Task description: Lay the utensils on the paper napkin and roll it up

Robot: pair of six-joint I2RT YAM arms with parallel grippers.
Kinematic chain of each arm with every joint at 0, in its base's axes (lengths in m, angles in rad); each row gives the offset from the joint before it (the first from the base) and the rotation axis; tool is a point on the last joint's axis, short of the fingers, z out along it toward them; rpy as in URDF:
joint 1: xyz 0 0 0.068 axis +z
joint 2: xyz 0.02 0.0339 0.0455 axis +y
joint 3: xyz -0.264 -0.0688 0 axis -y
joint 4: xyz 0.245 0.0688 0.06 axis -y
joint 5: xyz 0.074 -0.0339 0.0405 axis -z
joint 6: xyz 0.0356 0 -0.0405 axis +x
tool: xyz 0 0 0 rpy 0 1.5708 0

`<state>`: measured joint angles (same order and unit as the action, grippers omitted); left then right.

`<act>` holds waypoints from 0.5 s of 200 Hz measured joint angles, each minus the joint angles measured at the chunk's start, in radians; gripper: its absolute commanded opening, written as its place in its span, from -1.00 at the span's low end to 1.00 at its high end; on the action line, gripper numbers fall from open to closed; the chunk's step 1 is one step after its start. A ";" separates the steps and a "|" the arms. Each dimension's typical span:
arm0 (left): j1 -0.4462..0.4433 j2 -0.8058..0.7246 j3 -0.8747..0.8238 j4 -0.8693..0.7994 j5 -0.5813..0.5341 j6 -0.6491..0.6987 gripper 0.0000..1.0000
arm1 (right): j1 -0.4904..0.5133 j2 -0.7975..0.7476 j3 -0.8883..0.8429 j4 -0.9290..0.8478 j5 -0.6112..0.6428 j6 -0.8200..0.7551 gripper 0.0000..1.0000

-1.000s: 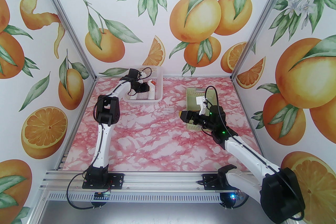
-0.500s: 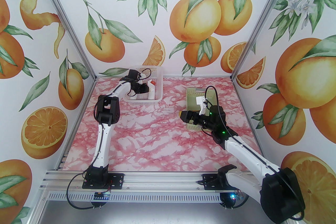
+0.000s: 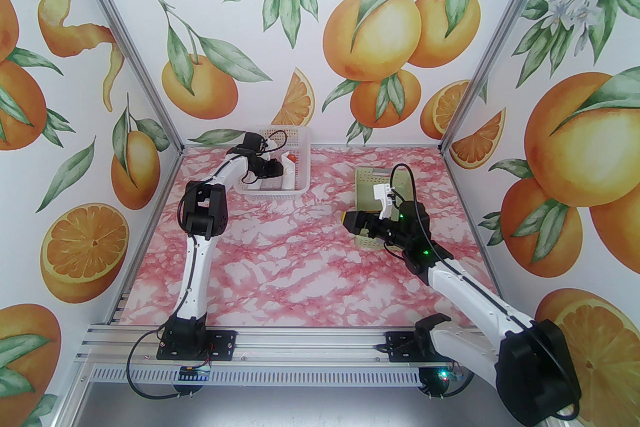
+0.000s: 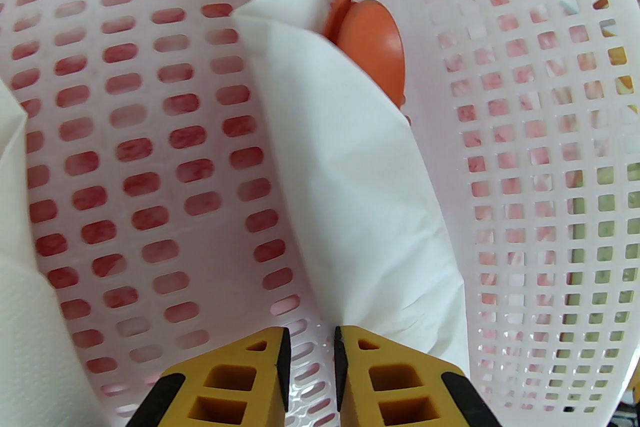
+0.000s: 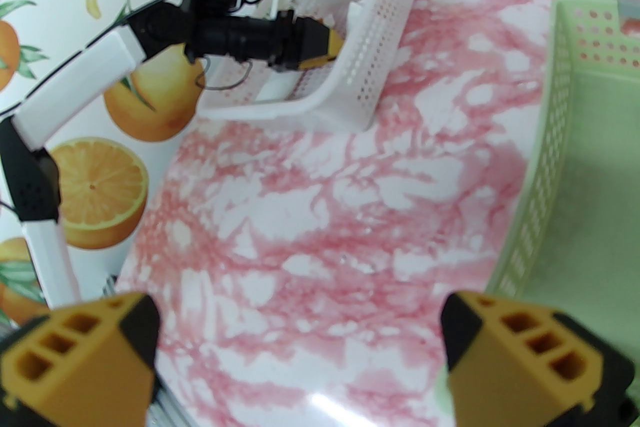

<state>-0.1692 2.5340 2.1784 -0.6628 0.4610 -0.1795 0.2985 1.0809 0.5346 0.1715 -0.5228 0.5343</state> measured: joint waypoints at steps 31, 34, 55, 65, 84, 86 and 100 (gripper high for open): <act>0.009 -0.043 -0.016 0.001 0.000 0.003 -0.36 | 0.000 0.000 0.008 -0.022 0.001 -0.002 0.98; 0.010 -0.047 -0.018 0.000 0.000 0.003 -0.35 | 0.000 0.000 0.010 -0.025 0.002 -0.004 0.98; 0.012 -0.082 -0.032 0.001 0.003 0.003 -0.33 | 0.000 0.000 0.028 -0.052 0.012 -0.012 0.98; 0.013 -0.102 -0.044 0.005 0.003 0.003 -0.30 | 0.000 0.000 0.039 -0.071 0.023 -0.023 0.99; 0.014 -0.150 -0.088 0.018 0.003 0.002 -0.25 | -0.006 -0.001 0.061 -0.117 0.045 -0.045 0.99; 0.014 -0.156 -0.093 0.021 0.003 0.003 -0.25 | -0.008 -0.001 0.064 -0.123 0.049 -0.048 0.99; 0.014 -0.219 -0.170 0.050 0.003 0.003 -0.20 | -0.024 -0.005 0.084 -0.166 0.072 -0.068 0.99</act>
<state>-0.1555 2.3146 2.0083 -0.6128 0.4637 -0.1764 0.2741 1.0763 0.6186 0.0059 -0.4503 0.4664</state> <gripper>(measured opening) 0.382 0.996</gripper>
